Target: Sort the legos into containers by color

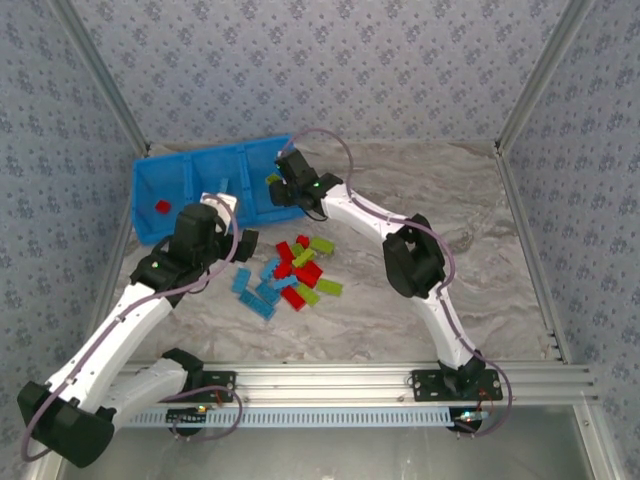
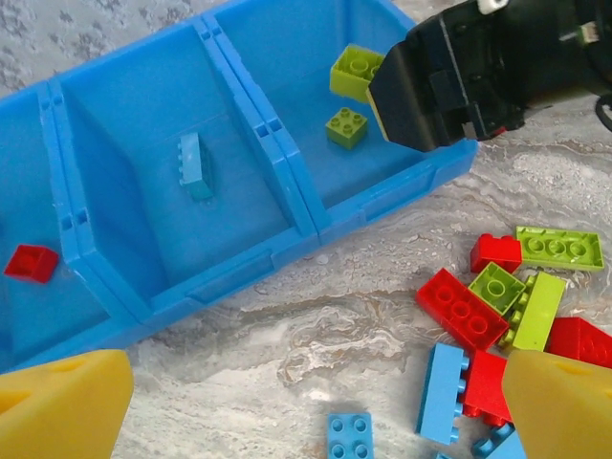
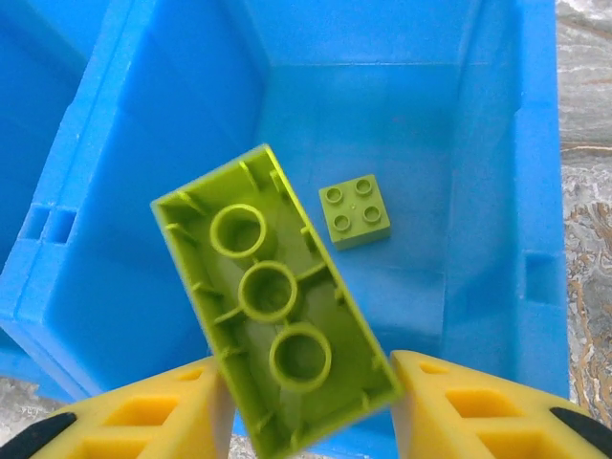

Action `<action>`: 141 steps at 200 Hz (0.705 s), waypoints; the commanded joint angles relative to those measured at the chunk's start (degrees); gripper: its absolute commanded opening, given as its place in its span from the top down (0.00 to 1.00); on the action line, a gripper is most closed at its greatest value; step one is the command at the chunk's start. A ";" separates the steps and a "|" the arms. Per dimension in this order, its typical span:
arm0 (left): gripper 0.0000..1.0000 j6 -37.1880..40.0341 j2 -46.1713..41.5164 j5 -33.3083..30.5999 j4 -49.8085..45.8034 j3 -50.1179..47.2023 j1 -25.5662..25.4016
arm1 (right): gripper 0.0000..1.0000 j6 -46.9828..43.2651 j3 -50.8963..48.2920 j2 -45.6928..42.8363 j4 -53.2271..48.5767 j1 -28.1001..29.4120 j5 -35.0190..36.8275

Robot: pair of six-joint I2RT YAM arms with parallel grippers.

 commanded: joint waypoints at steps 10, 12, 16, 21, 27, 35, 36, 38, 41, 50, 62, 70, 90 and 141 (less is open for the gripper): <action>0.01 -3.70 2.30 4.22 2.47 -0.13 2.21 | 0.47 -1.42 -0.86 -4.73 -2.91 0.18 -0.36; 0.01 -3.82 2.42 4.42 2.47 -0.14 2.39 | 0.46 -1.43 -1.13 -5.06 -2.73 0.20 -0.47; 0.01 -4.08 2.60 4.76 2.54 -0.12 2.76 | 0.45 -1.51 -1.33 -5.40 -2.62 0.14 -0.52; 0.01 -4.32 2.86 5.20 2.57 -0.17 3.19 | 0.44 -1.53 -1.62 -5.99 -2.62 0.19 -0.59; 0.01 -4.64 3.21 5.47 2.59 -0.25 3.59 | 0.44 -1.59 -1.94 -6.63 -2.74 0.14 -0.78; 0.01 -4.89 3.71 5.48 2.35 -0.22 3.89 | 0.44 -1.74 -2.43 -7.67 -2.92 0.17 -1.15; 0.01 -4.96 3.74 5.44 2.33 -0.17 3.93 | 0.44 -1.76 -2.53 -7.84 -2.93 0.19 -1.23; 0.01 -5.04 3.88 5.38 2.24 -0.21 3.97 | 0.44 -1.78 -2.75 -8.15 -2.94 0.21 -1.29; 0.01 -5.20 4.06 5.33 2.10 -0.16 4.04 | 0.44 -1.86 -2.98 -8.71 -2.98 0.17 -1.37; 0.01 -6.09 5.11 4.98 1.34 0.30 4.06 | 0.44 -2.08 -4.45 -10.71 -3.28 0.23 -1.97; 0.01 -10.12 7.50 3.36 -1.55 1.81 4.12 | 0.43 -2.52 -7.90 -14.73 -3.09 0.43 -2.96; 0.02 -14.46 9.51 1.94 -4.40 3.07 4.24 | 0.40 -3.11 -10.80 -18.12 -2.47 0.53 -4.09; 0.07 -20.50 14.24 2.42 -9.04 2.95 4.33 | 0.33 -4.38 -20.95 -27.96 -0.34 0.80 -8.59; 0.20 -24.99 22.05 11.85 -4.16 -5.42 3.76 | 0.21 -5.97 -45.47 -48.98 0.75 2.17 -23.78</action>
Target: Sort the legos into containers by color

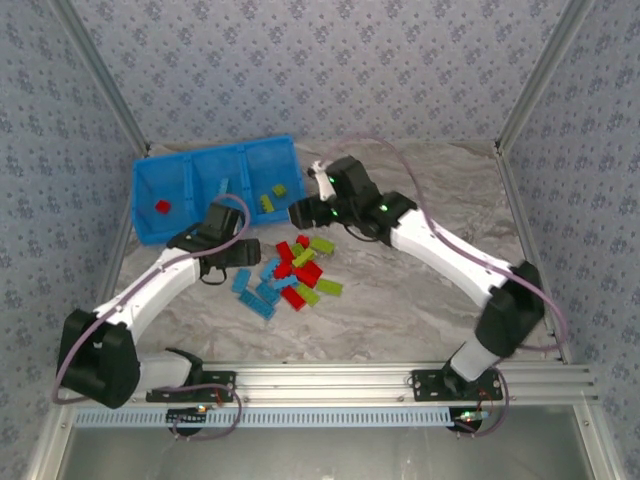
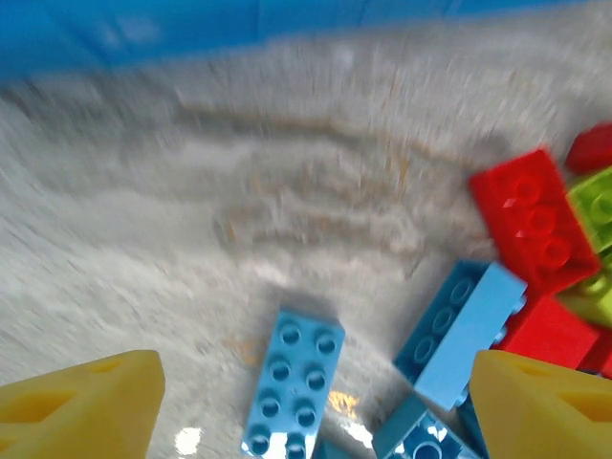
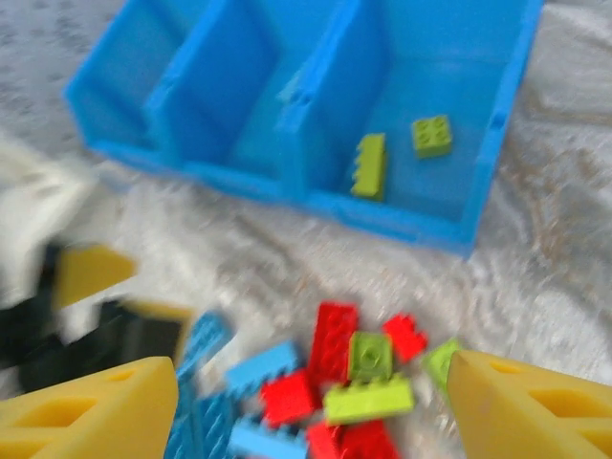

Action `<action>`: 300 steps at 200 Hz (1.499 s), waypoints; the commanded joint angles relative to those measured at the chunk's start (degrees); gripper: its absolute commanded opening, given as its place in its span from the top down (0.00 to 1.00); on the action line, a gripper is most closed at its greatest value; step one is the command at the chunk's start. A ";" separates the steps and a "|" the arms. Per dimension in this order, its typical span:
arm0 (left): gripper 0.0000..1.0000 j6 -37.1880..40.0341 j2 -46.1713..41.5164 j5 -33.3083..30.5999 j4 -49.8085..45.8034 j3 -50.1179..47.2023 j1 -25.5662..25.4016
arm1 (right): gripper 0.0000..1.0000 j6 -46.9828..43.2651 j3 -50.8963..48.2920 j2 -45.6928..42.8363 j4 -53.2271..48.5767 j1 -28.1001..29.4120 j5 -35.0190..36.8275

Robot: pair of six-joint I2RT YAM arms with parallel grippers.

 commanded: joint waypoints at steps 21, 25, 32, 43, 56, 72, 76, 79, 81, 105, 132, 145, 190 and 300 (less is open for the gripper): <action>0.23 -3.92 6.66 5.31 -0.27 -3.05 -0.59 | 0.20 0.24 -16.67 -10.99 1.25 1.69 -8.71; 0.23 -4.03 7.21 5.09 -0.05 -3.25 -0.59 | 0.20 0.90 -17.86 -11.83 1.81 1.78 -8.60; 0.26 -4.18 8.26 4.67 0.21 -3.44 -0.58 | 0.19 2.05 -19.52 -13.16 2.67 1.73 -8.70; 0.30 -4.41 9.64 4.29 0.84 -3.48 -0.59 | 0.19 3.56 -21.65 -14.88 3.93 1.87 -8.87; 0.36 -4.71 10.72 3.80 1.38 -3.40 -0.65 | 0.19 4.93 -23.29 -16.42 5.04 2.06 -9.74; 0.44 -4.38 11.17 2.67 2.26 -3.37 -0.59 | 0.19 5.89 -24.65 -17.50 5.41 2.11 -11.58; 0.46 -4.29 11.17 2.29 2.34 -3.33 -0.59 | 0.19 6.06 -24.81 -17.70 5.56 2.23 -12.06; 0.47 -4.19 11.18 1.92 2.35 -3.28 -0.59 | 0.19 6.19 -25.03 -17.82 5.61 2.18 -12.46; 0.48 -4.14 11.20 1.71 2.42 -3.23 -0.59 | 0.19 6.23 -25.07 -17.91 5.64 2.27 -12.76; 0.57 -3.65 11.22 0.88 2.24 -2.53 -0.31 | 0.19 6.65 -25.24 -18.54 4.90 2.77 -13.42; 0.62 -3.74 11.06 0.61 1.68 -1.49 0.25 | 0.19 7.24 -25.75 -19.83 5.61 2.94 -13.30; 0.63 -3.57 10.56 0.21 0.94 -0.56 0.54 | 0.18 7.42 -25.95 -20.45 6.03 2.94 -13.45; 0.66 -3.92 2.43 -0.95 -2.89 7.05 0.64 | 0.18 7.55 -26.16 -21.23 6.36 2.81 -12.45; 0.68 1.82 30.70 -4.08 3.00 41.60 14.92 | 0.18 8.82 -27.99 -25.57 5.42 2.89 -9.19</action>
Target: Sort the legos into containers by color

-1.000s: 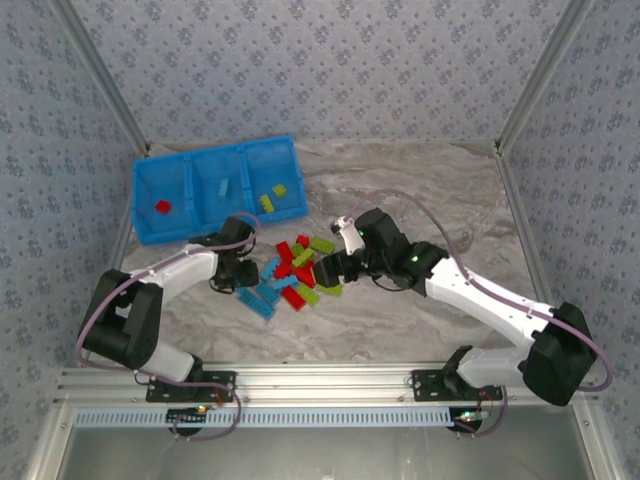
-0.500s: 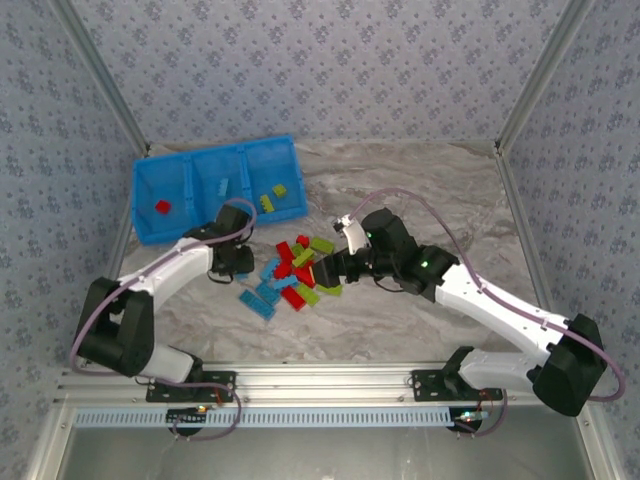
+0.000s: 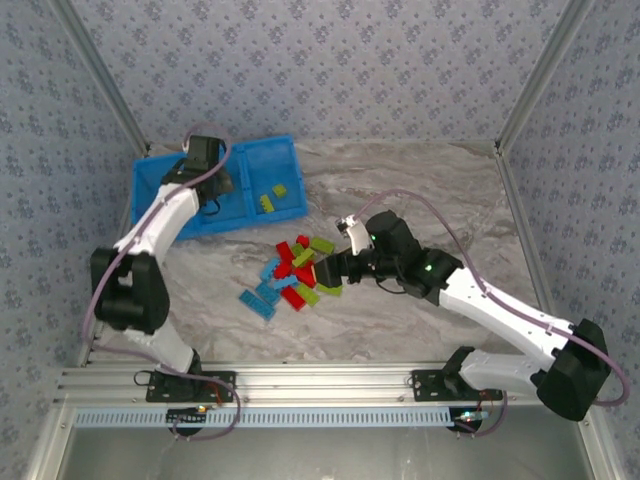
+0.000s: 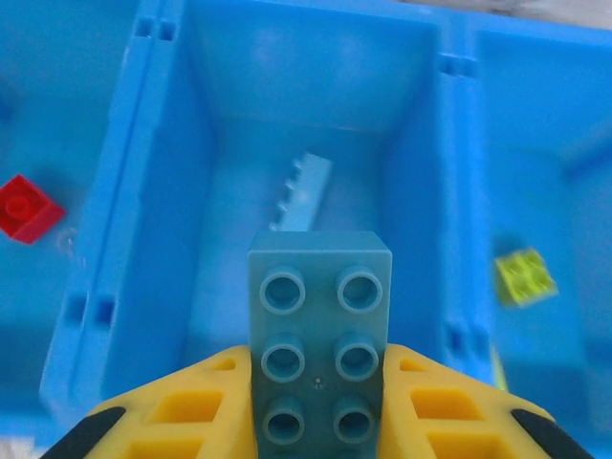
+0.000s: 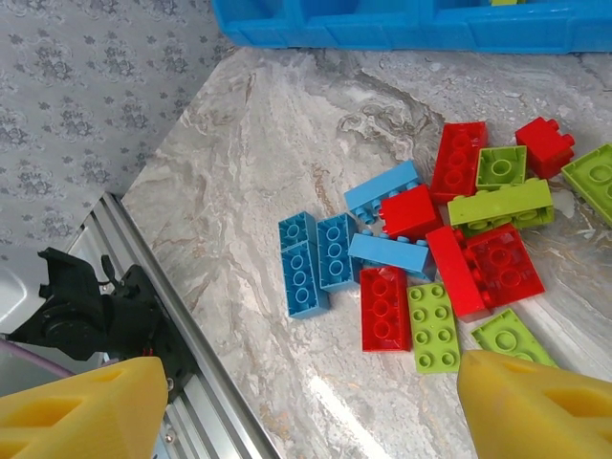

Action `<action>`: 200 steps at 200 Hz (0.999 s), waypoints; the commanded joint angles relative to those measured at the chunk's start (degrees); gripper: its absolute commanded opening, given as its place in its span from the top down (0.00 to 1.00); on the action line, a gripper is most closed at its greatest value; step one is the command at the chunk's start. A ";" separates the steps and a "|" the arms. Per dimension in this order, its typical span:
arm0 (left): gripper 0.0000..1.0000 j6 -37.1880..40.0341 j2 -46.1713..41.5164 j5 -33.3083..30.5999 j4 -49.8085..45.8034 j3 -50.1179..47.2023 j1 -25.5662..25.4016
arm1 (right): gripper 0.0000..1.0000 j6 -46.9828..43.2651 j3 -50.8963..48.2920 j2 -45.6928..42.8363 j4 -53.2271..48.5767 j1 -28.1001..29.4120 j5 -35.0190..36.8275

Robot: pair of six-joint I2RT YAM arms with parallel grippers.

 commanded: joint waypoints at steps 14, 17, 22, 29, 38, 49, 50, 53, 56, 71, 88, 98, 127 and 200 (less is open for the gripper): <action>0.63 2.42 8.44 3.91 -3.09 11.10 1.94 | 0.18 0.94 -1.28 -3.93 -1.79 0.23 2.46; 0.61 2.53 8.72 3.94 -3.25 11.53 2.05 | 0.18 0.95 -1.29 -4.13 -1.95 0.23 2.60; 0.58 2.54 9.14 4.16 -3.50 12.11 2.01 | 0.18 0.90 -1.38 -4.41 -2.10 0.23 2.95; 0.53 2.63 9.38 4.58 -3.81 12.59 2.03 | 0.18 0.92 -1.54 -4.81 -2.33 0.23 3.30; 0.49 2.35 9.10 5.14 -4.40 12.67 2.01 | 0.18 1.00 -1.81 -5.27 -2.30 0.23 3.65; 0.49 1.55 7.77 6.34 -4.61 11.63 2.04 | 0.17 1.20 -2.24 -5.50 -2.02 0.18 4.10; 0.49 1.43 7.57 6.42 -4.58 11.47 2.07 | 0.17 1.21 -2.27 -5.51 -1.93 0.16 4.13; 0.48 1.29 6.97 6.88 -4.37 10.82 2.01 | 0.17 1.24 -2.34 -5.59 -1.86 0.16 4.29; 0.48 1.03 6.25 7.30 -4.00 10.07 2.00 | 0.17 1.38 -2.46 -5.57 -1.80 0.19 4.39; 0.48 -0.52 1.80 9.20 -2.39 5.56 1.54 | 0.17 1.54 -2.98 -5.53 -1.14 0.14 5.03; 0.50 -1.98 -4.33 11.87 -1.94 -0.43 -0.60 | 0.17 1.65 -3.40 -5.34 -0.88 0.13 6.36; 0.50 -2.11 -8.68 11.80 -1.45 -4.60 -3.60 | 0.17 1.66 -3.53 -5.17 -0.95 0.08 7.33; 0.51 -5.48 -17.48 9.58 -1.82 -14.71 -15.01 | 0.17 2.22 -4.22 -4.32 -0.23 -0.12 8.21; 0.50 -9.06 -4.58 11.68 6.35 -15.03 -26.50 | 0.17 2.71 -3.62 -2.98 -1.02 -0.38 7.82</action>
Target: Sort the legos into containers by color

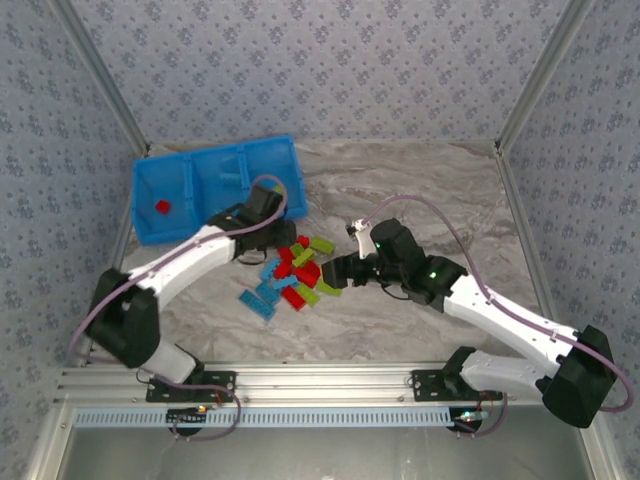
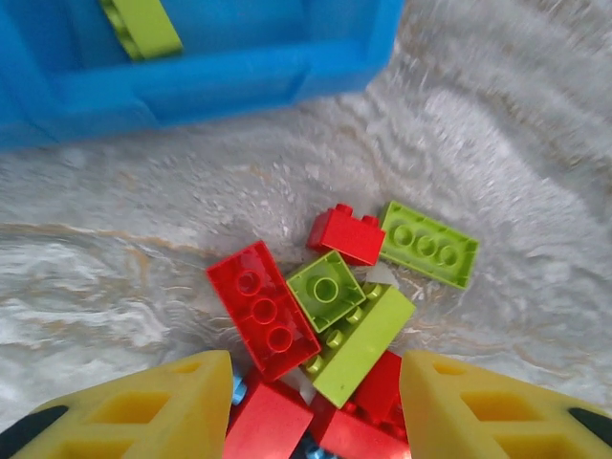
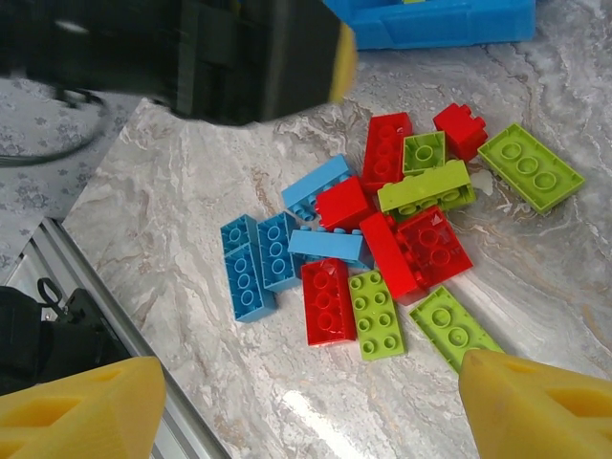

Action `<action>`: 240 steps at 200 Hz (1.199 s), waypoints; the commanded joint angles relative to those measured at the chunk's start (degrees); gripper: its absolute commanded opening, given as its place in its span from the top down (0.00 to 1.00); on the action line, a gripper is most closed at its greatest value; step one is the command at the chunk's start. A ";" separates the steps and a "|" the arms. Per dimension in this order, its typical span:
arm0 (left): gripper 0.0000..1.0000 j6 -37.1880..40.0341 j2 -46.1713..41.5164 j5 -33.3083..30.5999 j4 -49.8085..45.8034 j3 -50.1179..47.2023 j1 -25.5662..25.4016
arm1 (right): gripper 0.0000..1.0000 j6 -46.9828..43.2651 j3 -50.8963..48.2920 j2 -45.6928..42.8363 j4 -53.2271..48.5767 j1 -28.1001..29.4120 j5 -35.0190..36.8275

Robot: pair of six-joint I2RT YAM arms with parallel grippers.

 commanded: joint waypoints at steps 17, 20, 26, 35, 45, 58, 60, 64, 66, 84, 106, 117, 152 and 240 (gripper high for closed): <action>0.51 5.09 10.80 1.88 4.13 8.12 -1.51 | 0.17 0.86 -0.73 -1.94 -1.38 -0.47 2.17; 0.51 5.93 11.81 1.59 3.59 8.99 -1.53 | 0.17 0.97 -0.90 -2.11 -1.48 -0.60 2.25; 0.51 7.67 13.60 1.30 2.62 10.70 -1.52 | 0.17 0.97 -1.10 -2.58 -1.60 -0.74 2.37; 0.51 9.84 15.75 1.73 1.43 12.75 -1.53 | 0.17 1.12 -1.47 -3.30 -1.79 -0.96 2.47; 0.50 11.51 17.66 2.04 0.21 14.46 -1.51 | 0.17 1.30 -1.88 -4.09 -2.22 -1.36 2.64; 0.49 12.61 19.44 1.82 -0.36 15.73 -1.28 | 0.17 1.42 -2.52 -5.10 -2.63 -1.87 2.68; 0.49 12.74 19.67 1.85 -0.39 15.85 -1.27 | 0.17 1.42 -2.63 -5.25 -2.65 -1.94 2.72; 0.48 12.89 20.23 1.87 -0.55 16.21 -1.05 | 0.17 1.55 -2.84 -5.54 -2.70 -2.11 2.73; 0.48 12.94 20.51 1.91 -0.66 16.39 -1.04 | 0.17 1.57 -2.88 -5.69 -2.74 -2.15 2.73; 0.47 13.30 22.67 1.94 -1.97 17.94 -0.36 | 0.17 1.82 -3.53 -6.76 -2.79 -2.69 2.56; 0.47 14.28 24.57 1.94 -3.23 18.78 -0.19 | 0.17 1.84 -3.70 -7.10 -2.97 -3.36 2.04; 0.47 14.89 24.92 1.98 -3.51 18.47 -0.21 | 0.17 1.83 -3.76 -7.09 -3.10 -3.51 1.79; 0.50 15.68 24.98 1.05 -3.27 16.44 -0.17 | 0.17 1.89 -4.00 -6.99 -2.70 -3.88 1.33; 0.62 15.28 26.48 3.29 -3.30 16.31 -0.21 | 0.17 2.46 -4.17 -6.89 -2.49 -4.00 1.20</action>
